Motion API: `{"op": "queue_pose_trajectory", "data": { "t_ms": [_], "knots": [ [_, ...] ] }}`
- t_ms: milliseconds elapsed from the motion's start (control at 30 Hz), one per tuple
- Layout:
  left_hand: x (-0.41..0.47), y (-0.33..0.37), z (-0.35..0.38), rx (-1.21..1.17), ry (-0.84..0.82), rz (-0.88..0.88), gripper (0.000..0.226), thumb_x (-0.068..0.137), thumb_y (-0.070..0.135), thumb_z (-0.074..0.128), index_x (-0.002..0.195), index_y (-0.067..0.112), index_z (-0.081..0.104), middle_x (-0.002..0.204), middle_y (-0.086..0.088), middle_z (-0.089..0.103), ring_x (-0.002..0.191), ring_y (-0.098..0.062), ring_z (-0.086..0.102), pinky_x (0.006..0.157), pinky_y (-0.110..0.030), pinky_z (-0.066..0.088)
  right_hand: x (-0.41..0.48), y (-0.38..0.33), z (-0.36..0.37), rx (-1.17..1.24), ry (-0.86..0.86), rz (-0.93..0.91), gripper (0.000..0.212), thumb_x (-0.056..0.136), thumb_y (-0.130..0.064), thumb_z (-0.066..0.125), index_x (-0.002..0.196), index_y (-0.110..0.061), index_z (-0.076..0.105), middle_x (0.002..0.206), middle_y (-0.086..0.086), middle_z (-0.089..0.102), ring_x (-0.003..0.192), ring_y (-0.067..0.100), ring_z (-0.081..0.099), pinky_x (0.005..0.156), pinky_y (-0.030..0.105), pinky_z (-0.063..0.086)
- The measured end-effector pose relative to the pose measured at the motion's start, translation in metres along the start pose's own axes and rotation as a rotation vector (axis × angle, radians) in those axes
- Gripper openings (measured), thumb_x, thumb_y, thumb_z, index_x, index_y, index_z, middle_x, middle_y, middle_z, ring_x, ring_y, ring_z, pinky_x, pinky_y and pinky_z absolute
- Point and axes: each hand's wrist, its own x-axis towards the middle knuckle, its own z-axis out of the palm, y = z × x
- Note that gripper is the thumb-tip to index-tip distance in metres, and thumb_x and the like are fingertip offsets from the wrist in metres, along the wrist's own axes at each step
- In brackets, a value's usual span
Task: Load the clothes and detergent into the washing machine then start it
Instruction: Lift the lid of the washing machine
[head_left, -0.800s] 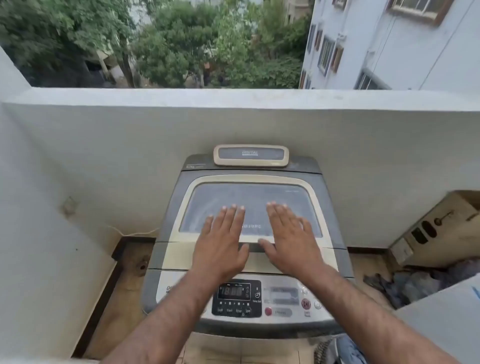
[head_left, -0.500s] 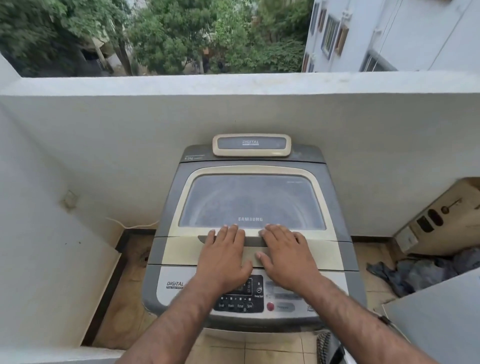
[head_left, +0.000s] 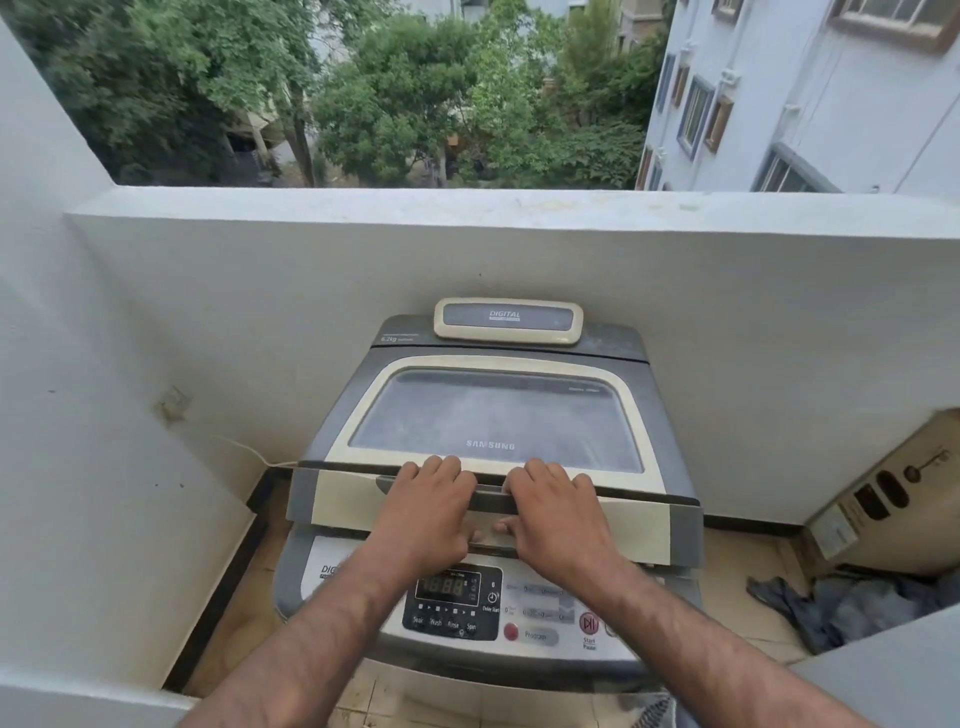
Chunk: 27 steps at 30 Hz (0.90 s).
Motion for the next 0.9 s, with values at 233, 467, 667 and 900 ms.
{"op": "queue_pose_trajectory", "data": {
  "t_ms": [233, 467, 667, 900],
  "knots": [
    [0.003, -0.008, -0.075, -0.016, 0.214, -0.015, 0.032, 0.09, 0.045, 0.062, 0.112, 0.022, 0.056, 0.12, 0.001, 0.055, 0.118, -0.022, 0.051, 0.103, -0.037, 0.037, 0.015, -0.004, -0.075, 0.014, 0.201, -0.072, 0.026, 0.094, -0.045, 0.066, 0.109, -0.029, 0.053, 0.109, -0.009, 0.052, 0.103, 0.017, 0.048, 0.089, 0.038, 0.038],
    [0.048, -0.033, -0.122, -0.014, 0.455, -0.002, 0.031, 0.085, 0.043, 0.068, 0.104, 0.02, 0.061, 0.111, 0.0, 0.059, 0.111, -0.025, 0.056, 0.097, -0.039, 0.042, 0.063, -0.005, -0.124, -0.113, 0.403, -0.023, 0.024, 0.085, -0.025, 0.072, 0.104, -0.028, 0.058, 0.103, -0.006, 0.057, 0.097, 0.022, 0.056, 0.081, 0.041, 0.042],
    [0.111, -0.058, -0.143, -0.022, 0.653, 0.06, 0.025, 0.084, 0.033, 0.069, 0.102, 0.017, 0.061, 0.107, -0.004, 0.059, 0.103, -0.029, 0.057, 0.091, -0.042, 0.045, 0.12, -0.001, -0.147, -0.159, 0.537, 0.092, 0.028, 0.079, -0.012, 0.073, 0.099, -0.027, 0.06, 0.096, -0.006, 0.061, 0.091, 0.023, 0.06, 0.079, 0.04, 0.041],
    [0.176, -0.08, -0.147, -0.006, 0.716, 0.104, 0.028, 0.075, 0.025, 0.08, 0.093, 0.012, 0.063, 0.098, -0.011, 0.061, 0.091, -0.036, 0.059, 0.075, -0.046, 0.048, 0.176, 0.011, -0.149, -0.178, 0.607, 0.182, 0.024, 0.084, -0.009, 0.071, 0.1, -0.023, 0.061, 0.096, -0.003, 0.06, 0.088, 0.024, 0.056, 0.081, 0.04, 0.039]
  ]
}}
